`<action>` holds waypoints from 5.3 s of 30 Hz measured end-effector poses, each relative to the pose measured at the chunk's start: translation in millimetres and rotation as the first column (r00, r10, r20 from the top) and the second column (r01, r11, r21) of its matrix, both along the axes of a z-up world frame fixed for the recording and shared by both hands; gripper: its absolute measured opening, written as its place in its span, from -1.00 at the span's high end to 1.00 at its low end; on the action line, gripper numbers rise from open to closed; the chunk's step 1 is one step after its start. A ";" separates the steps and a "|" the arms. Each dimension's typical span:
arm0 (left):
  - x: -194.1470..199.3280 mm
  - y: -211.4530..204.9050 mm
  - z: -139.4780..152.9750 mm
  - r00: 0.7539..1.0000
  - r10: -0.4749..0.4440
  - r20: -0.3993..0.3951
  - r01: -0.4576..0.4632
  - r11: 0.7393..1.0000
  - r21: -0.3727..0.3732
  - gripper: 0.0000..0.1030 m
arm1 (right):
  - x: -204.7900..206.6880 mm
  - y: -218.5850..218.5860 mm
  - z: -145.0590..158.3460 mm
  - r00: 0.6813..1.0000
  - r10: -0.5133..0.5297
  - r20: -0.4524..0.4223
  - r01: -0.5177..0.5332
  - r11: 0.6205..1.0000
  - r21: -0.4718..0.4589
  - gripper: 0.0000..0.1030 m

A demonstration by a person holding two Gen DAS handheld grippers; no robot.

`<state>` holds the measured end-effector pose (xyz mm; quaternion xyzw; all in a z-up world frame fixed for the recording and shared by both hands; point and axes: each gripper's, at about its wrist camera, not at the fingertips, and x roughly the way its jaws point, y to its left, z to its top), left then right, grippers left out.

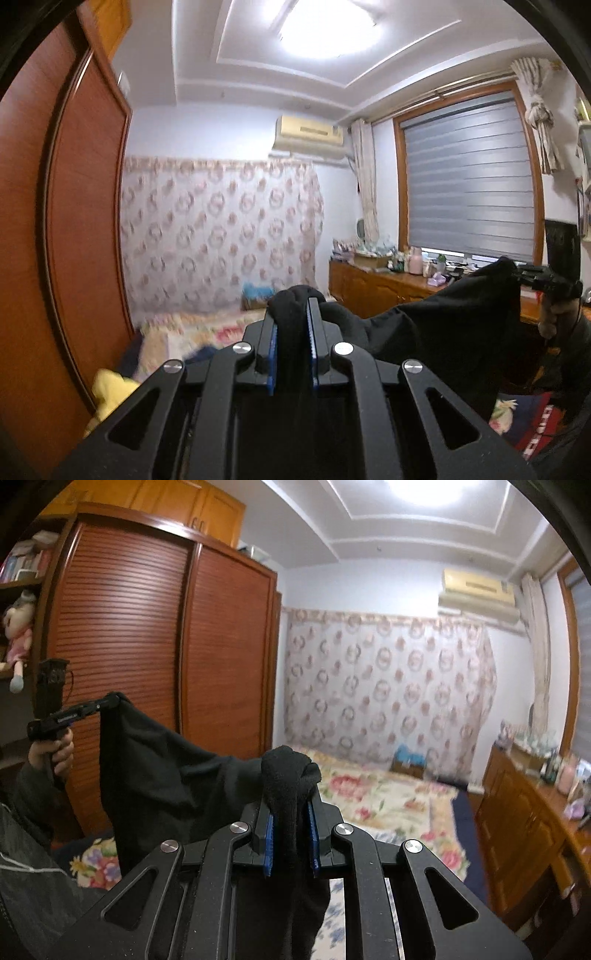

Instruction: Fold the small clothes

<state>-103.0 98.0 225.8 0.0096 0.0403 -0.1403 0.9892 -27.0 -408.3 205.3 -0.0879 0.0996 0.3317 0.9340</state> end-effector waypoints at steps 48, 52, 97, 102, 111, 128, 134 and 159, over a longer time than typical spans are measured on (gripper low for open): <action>384.4 -118.3 -201.5 0.871 0.132 -0.473 -0.005 0.966 0.260 0.79 | 361.2 -92.7 -209.3 0.834 -0.306 -0.459 0.249 0.951 -0.181 0.76; 398.7 -114.8 -213.6 0.855 0.142 -0.498 -0.009 0.966 0.259 0.78 | 373.6 -93.2 -222.5 0.821 -0.300 -0.486 0.241 0.953 -0.182 0.75; 268.5 -90.6 -275.8 0.749 0.085 -0.658 0.004 0.991 0.133 -0.11 | 234.9 -110.5 -282.9 0.669 -0.420 -0.613 0.337 0.907 -0.253 0.16; 264.8 -93.5 -278.0 0.746 0.068 -0.663 0.020 0.992 0.125 -0.11 | 225.9 -111.7 -286.0 0.642 -0.386 -0.663 0.328 0.919 -0.217 0.05; 260.4 -86.9 -285.1 0.724 0.078 -0.685 -0.007 0.994 0.106 -0.11 | 244.8 -103.8 -300.8 0.624 -0.376 -0.685 0.367 0.915 -0.169 -0.01; 253.9 -89.2 -306.8 0.655 0.111 -0.748 -0.059 0.994 0.097 -0.11 | 248.2 -90.9 -305.9 0.694 -0.417 -0.587 0.375 0.905 -0.200 -0.05; 264.0 -90.3 -306.5 0.645 0.097 -0.758 -0.092 0.995 0.049 -0.11 | 248.7 -90.5 -306.2 0.695 -0.420 -0.584 0.376 0.904 -0.204 -0.04; 242.8 -76.1 -254.5 0.811 0.164 -0.562 -0.160 0.985 0.058 0.99 | 224.4 -84.0 -241.1 0.825 -0.372 -0.426 0.342 0.928 -0.147 0.91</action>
